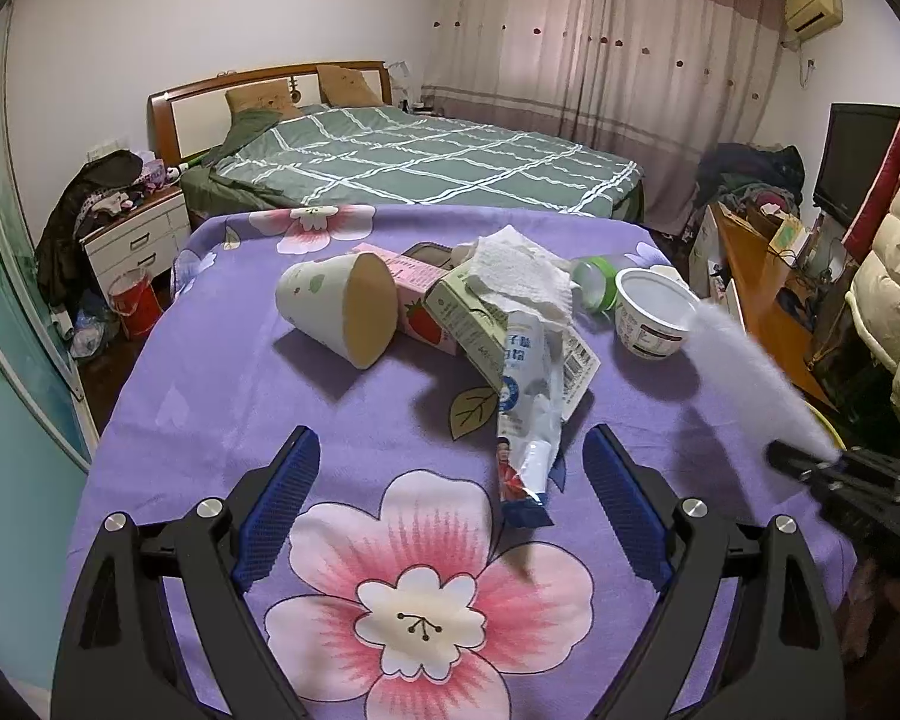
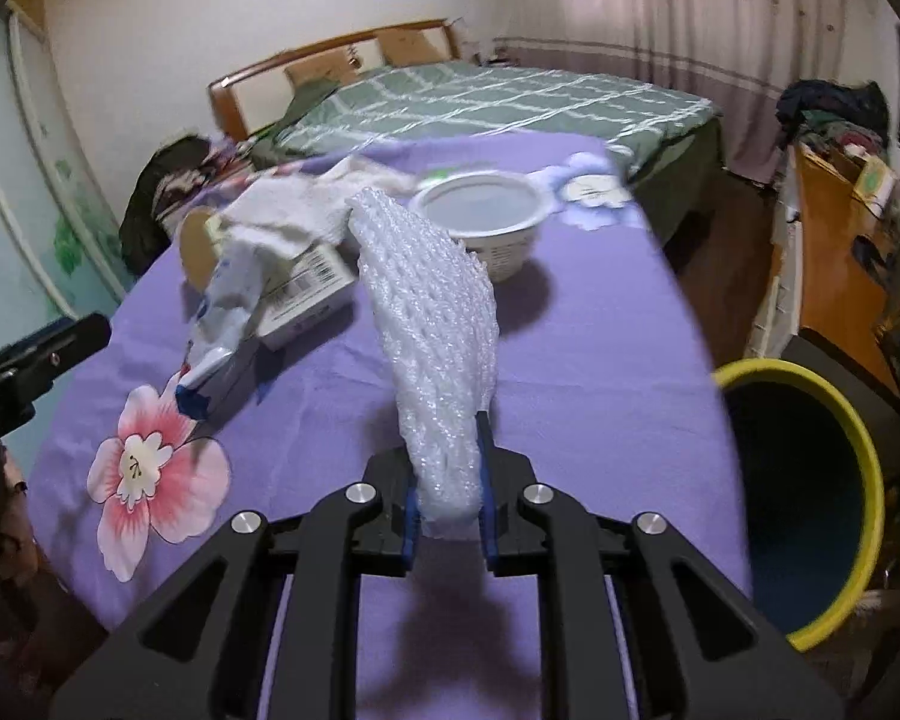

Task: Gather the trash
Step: 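Carry the foam sleeve with the right gripper and drop it into the bin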

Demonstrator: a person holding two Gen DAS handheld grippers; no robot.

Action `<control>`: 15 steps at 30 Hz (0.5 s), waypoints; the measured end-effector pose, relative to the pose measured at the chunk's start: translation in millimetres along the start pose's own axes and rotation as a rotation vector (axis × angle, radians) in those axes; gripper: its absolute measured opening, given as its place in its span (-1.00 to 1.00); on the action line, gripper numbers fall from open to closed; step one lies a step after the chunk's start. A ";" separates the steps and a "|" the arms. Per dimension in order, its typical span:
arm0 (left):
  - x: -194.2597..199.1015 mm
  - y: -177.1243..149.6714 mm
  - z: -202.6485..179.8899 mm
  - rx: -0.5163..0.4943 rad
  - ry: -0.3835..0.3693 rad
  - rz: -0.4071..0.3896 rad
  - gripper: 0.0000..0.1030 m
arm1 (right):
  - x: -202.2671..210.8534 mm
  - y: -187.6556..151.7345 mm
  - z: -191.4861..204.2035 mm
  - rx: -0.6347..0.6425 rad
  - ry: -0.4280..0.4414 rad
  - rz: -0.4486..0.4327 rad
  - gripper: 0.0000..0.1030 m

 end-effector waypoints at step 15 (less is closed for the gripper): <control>10.1 -3.4 -25.2 -0.037 -0.031 -0.003 0.72 | 47.9 -49.1 -156.5 -0.278 -0.331 0.014 -0.67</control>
Point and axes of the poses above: each gripper's, at about its wrist camera, not at the fingertips, and x roughly against the way its jaws point, z to its left, y to its top, the point moved 3 cm from there along -x, roughly the way its jaws point, and after that the axes turned 13 degrees about y, right-handed, at the moved point
